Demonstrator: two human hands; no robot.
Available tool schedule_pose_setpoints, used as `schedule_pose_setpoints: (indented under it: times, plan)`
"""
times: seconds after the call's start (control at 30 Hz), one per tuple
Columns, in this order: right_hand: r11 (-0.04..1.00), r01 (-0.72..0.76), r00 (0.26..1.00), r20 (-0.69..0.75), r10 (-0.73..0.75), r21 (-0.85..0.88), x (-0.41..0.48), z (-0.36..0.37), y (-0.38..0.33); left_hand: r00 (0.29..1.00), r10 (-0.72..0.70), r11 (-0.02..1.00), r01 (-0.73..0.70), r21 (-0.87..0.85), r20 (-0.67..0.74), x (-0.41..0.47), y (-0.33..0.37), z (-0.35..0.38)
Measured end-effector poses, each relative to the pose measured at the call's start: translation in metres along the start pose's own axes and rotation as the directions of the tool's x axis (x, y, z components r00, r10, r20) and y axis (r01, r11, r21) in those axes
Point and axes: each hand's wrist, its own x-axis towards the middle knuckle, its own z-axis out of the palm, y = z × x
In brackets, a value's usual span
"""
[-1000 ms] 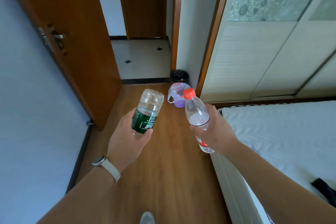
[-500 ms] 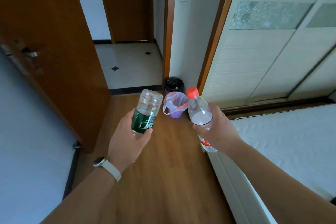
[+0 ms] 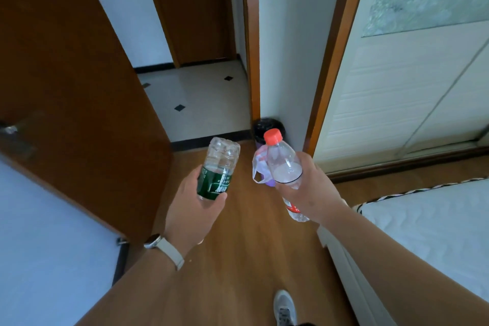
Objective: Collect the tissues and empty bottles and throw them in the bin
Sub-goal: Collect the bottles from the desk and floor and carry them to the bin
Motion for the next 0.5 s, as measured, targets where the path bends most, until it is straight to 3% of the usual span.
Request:
schedule_pose_setpoints:
  times: [0.1, 0.4, 0.5]
  plan:
    - [0.999, 0.005, 1.0, 0.018, -0.006, 0.049, 0.053, -0.012, 0.01, 0.999, -0.018, 1.0, 0.017, 0.015, 0.033, 0.048, 0.011, 0.02]
    - [0.999, 0.022, 0.997, 0.078, -0.025, 0.05, 0.164, -0.016, 0.025, 0.998, -0.052, 0.999, 0.052, 0.015, -0.04, 0.142, 0.024, 0.029]
    - [0.989, -0.099, 0.984, 0.157, 0.081, 0.112, 0.203, -0.005, 0.021, 0.998, -0.058, 0.998, 0.058, 0.008, -0.037, 0.175, 0.012, 0.028]
